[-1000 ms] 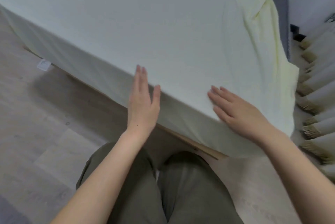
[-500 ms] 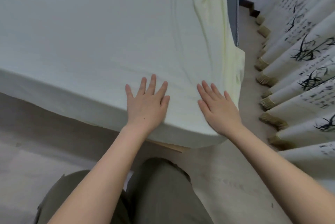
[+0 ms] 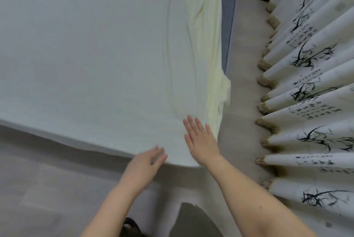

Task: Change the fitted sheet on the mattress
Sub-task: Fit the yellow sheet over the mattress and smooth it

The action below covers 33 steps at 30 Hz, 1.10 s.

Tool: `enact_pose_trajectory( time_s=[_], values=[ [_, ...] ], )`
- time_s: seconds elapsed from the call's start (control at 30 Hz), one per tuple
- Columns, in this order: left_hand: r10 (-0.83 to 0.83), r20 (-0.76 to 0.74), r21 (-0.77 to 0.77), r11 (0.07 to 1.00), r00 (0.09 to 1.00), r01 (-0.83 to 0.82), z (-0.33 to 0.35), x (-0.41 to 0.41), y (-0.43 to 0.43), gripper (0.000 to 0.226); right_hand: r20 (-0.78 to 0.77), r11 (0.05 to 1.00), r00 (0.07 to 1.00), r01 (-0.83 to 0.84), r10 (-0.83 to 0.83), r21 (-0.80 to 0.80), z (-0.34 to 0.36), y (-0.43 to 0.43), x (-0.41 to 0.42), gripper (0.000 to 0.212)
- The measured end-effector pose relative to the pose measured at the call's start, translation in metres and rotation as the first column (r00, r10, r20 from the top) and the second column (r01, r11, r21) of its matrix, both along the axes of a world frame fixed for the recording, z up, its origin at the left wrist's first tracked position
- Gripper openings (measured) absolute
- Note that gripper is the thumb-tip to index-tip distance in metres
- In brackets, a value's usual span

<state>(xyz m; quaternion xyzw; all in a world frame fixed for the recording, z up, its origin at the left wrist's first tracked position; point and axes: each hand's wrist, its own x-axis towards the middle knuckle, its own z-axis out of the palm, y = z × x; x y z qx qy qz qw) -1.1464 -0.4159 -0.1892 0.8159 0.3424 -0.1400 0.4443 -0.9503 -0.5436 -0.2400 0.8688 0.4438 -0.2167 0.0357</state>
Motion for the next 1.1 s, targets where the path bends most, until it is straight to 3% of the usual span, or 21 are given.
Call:
enact_pose_trajectory(
  time_s=[0.13, 0.2, 0.33, 0.4, 0.47, 0.57, 0.7, 0.8, 0.87, 0.93, 1.03, 1.1],
  values=[
    [-0.024, -0.014, -0.111, 0.994, 1.000, 0.023, 0.046, 0.006, -0.021, 0.050, -0.205, 0.976, 0.977, -0.106, 0.066, -0.192, 0.046, 0.021, 0.037, 0.052],
    [0.031, -0.036, -0.122, 0.992, 0.999, -0.035, 0.061, 0.030, -0.025, 0.052, -0.265, 0.992, 0.963, 0.012, -0.045, -0.125, 0.072, 0.043, 0.075, 0.040],
    [0.185, -0.038, -0.135, 0.973, 0.982, -0.188, 0.067, 0.106, -0.037, 0.052, -0.239, 0.923, 0.921, 0.349, -0.307, 0.161, 0.085, 0.064, 0.168, 0.063],
    [0.237, -0.050, -0.140, 0.960, 0.970, -0.242, 0.063, 0.148, -0.047, 0.051, -0.237, 0.873, 0.871, 0.468, -0.430, 0.137, 0.074, 0.059, 0.209, 0.065],
    [0.298, -0.039, -0.122, 0.946, 0.954, -0.301, 0.056, 0.193, -0.058, 0.047, -0.260, 0.886, 0.856, 0.464, -0.447, 0.003, 0.059, 0.052, 0.240, 0.056],
    [0.364, -0.048, -0.060, 0.928, 0.930, -0.367, 0.046, 0.257, -0.076, 0.039, -0.344, 0.912, 0.846, 0.398, -0.408, -0.102, 0.048, 0.036, 0.265, 0.018],
    [0.290, -0.179, -0.030, 0.953, 0.940, -0.300, 0.032, 0.324, -0.089, 0.070, -0.542, 0.900, 0.745, 0.433, -0.389, -0.052, 0.048, 0.007, 0.279, 0.020],
    [0.315, -0.279, 0.047, 0.948, 0.907, -0.315, 0.027, 0.353, -0.087, 0.082, -0.774, 0.905, 0.517, 0.392, -0.365, -0.164, 0.056, -0.014, 0.291, 0.009],
    [0.462, -0.205, -0.005, 0.881, 0.863, -0.473, 0.026, 0.366, -0.083, 0.058, -0.862, 0.909, 0.395, 0.384, -0.318, -0.159, 0.066, -0.015, 0.307, 0.017],
    [0.625, -0.123, -0.183, 0.749, 0.771, -0.636, 0.025, 0.372, -0.079, 0.034, -0.918, 0.889, 0.270, 0.431, -0.290, -0.153, 0.075, -0.007, 0.320, 0.015],
    [0.611, -0.113, -0.341, 0.717, 0.784, -0.608, 0.026, 0.368, -0.077, 0.024, -0.952, 0.715, -0.054, 0.649, -0.300, -0.262, 0.082, 0.024, 0.337, 0.006],
    [0.537, -0.133, -0.381, 0.748, 0.833, -0.543, 0.026, 0.361, -0.077, 0.021, -0.935, 0.562, -0.206, 0.754, -0.290, -0.341, 0.080, 0.052, 0.349, 0.022]
  ],
)
